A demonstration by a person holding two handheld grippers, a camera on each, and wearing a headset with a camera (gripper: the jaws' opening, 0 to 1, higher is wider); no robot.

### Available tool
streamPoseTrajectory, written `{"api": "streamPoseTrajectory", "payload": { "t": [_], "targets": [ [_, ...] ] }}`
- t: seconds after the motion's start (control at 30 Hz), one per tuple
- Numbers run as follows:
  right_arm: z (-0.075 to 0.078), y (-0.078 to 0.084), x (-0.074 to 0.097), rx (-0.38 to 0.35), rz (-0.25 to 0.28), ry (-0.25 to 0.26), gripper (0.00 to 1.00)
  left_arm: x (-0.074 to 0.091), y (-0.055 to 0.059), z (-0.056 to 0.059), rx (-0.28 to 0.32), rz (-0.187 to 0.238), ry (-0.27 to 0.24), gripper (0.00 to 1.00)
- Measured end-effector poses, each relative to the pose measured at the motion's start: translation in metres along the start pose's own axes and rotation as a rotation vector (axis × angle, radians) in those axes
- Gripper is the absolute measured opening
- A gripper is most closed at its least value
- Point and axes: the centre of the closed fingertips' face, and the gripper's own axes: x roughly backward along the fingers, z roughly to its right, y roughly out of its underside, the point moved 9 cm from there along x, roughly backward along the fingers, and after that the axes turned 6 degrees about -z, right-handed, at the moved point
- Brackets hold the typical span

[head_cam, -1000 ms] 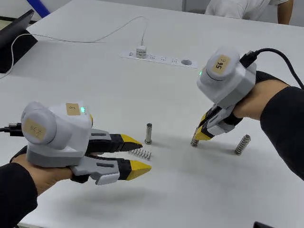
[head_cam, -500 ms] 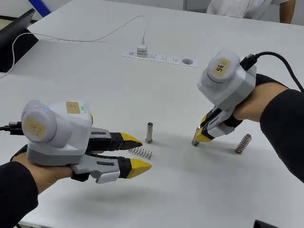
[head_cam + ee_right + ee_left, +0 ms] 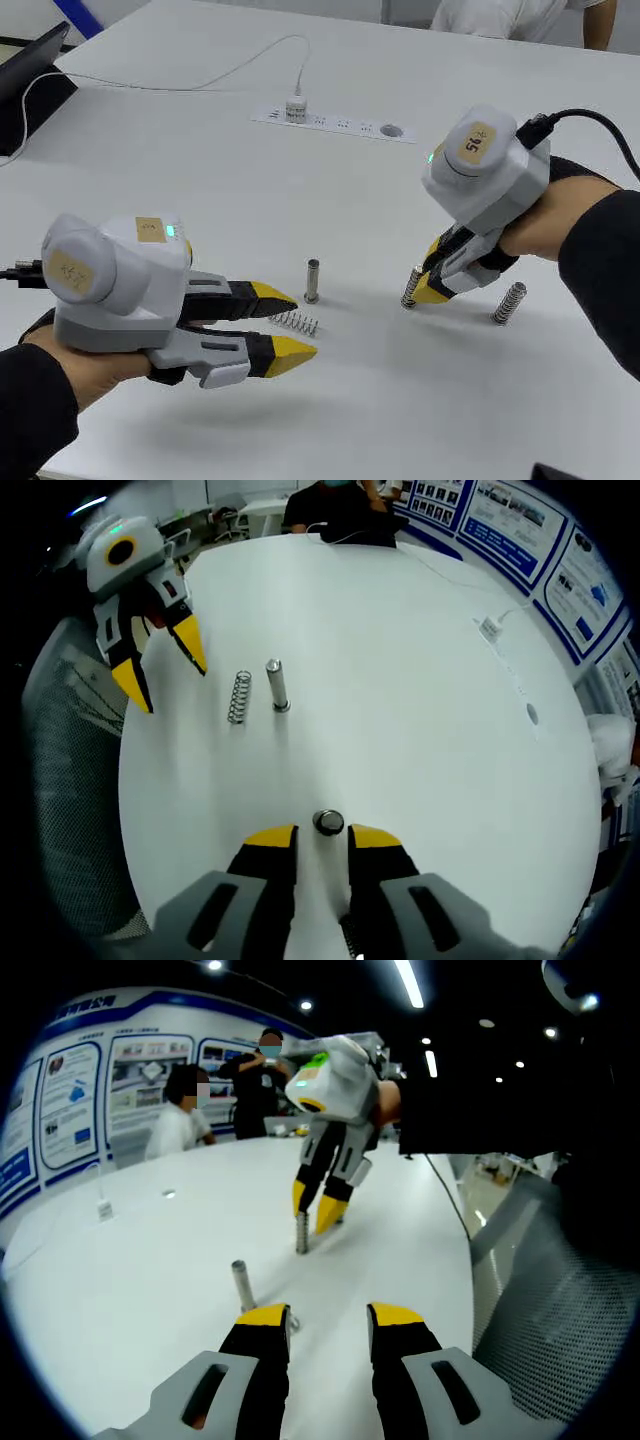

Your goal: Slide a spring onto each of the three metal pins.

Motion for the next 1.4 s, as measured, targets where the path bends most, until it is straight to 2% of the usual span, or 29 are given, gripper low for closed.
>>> {"api": "streamPoseTrajectory", "payload": {
  "t": [0.33,0.6,1.0,1.4],
  "targets": [
    [-0.014,0.014,0.005,-0.022,-0.008,-0.010,0.20,0.001,0.000,-0.002,0.007,0.004,-0.008,0.32],
    [-0.032,0.010,0.005,-0.022,0.008,-0.042,0.20,0.001,0.001,-0.002,0.009,0.002,-0.012,0.32],
    [-0.048,-0.017,0.003,0.022,0.064,-0.075,0.19,0.002,0.002,-0.003,0.008,0.001,-0.017,0.32],
    [-0.059,-0.046,-0.012,0.065,0.106,-0.092,0.18,0.002,0.002,-0.003,0.010,0.001,-0.020,0.32]
  ]
}}
